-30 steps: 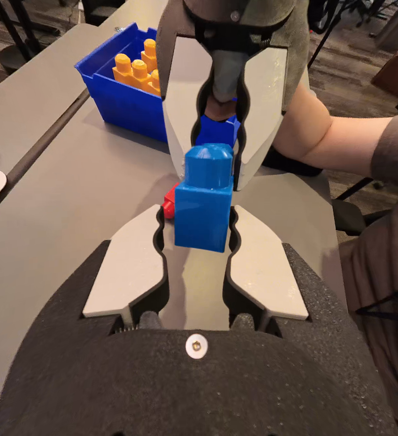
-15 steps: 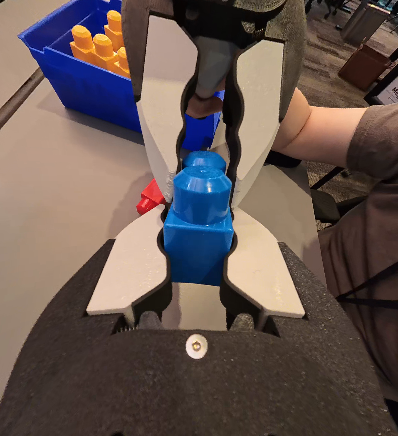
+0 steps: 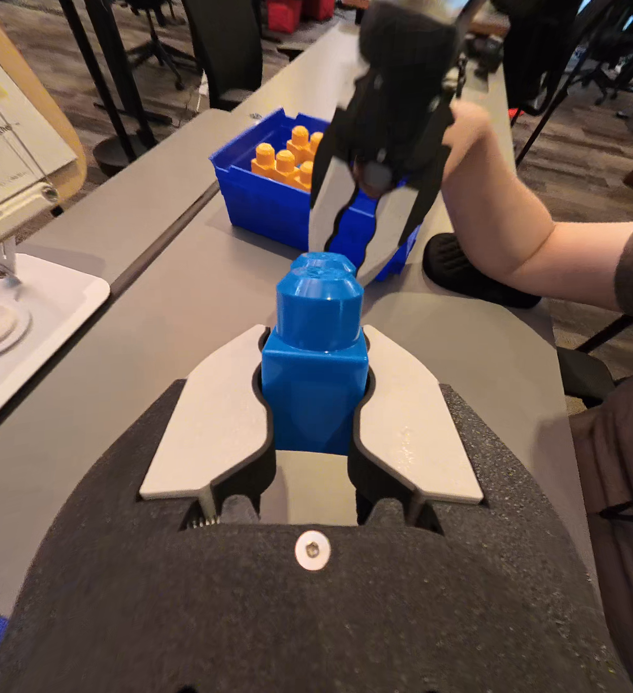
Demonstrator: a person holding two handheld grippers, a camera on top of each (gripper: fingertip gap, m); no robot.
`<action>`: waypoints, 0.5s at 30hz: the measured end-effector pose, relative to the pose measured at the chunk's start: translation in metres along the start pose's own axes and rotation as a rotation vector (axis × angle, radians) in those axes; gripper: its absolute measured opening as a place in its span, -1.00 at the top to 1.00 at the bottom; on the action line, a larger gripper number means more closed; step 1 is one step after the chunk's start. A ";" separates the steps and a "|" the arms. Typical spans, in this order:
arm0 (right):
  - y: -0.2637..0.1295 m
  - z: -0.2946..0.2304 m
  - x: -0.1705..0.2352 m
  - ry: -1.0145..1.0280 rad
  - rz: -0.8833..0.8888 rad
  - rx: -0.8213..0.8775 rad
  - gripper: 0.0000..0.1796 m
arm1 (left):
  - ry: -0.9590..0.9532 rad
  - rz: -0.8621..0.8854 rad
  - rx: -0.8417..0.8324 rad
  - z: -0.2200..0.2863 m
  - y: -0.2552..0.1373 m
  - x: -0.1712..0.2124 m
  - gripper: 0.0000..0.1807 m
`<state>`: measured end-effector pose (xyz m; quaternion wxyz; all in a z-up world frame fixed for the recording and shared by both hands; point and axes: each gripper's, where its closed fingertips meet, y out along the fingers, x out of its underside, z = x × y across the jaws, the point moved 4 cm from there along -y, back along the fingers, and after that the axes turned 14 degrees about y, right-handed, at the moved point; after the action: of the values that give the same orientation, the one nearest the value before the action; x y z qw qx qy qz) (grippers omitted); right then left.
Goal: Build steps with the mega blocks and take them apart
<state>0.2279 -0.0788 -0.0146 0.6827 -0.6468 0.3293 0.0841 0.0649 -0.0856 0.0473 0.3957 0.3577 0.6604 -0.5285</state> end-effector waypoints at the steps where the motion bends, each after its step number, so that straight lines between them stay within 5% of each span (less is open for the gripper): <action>1: 0.010 0.000 0.001 0.004 -0.033 -0.011 0.61 | -0.008 0.021 0.002 -0.001 -0.004 -0.001 0.52; 9: 0.004 -0.041 -0.069 -0.029 0.459 -0.265 0.62 | 0.027 0.112 0.013 0.007 -0.001 -0.017 0.52; 15: -0.005 -0.057 -0.084 -0.066 0.602 -0.305 0.59 | 0.053 0.168 0.040 0.021 0.008 -0.027 0.52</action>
<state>0.1463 -0.1071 0.0393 0.5329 -0.6123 0.4667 0.3512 0.0866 -0.1062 0.0659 0.4137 0.4334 0.6279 -0.4968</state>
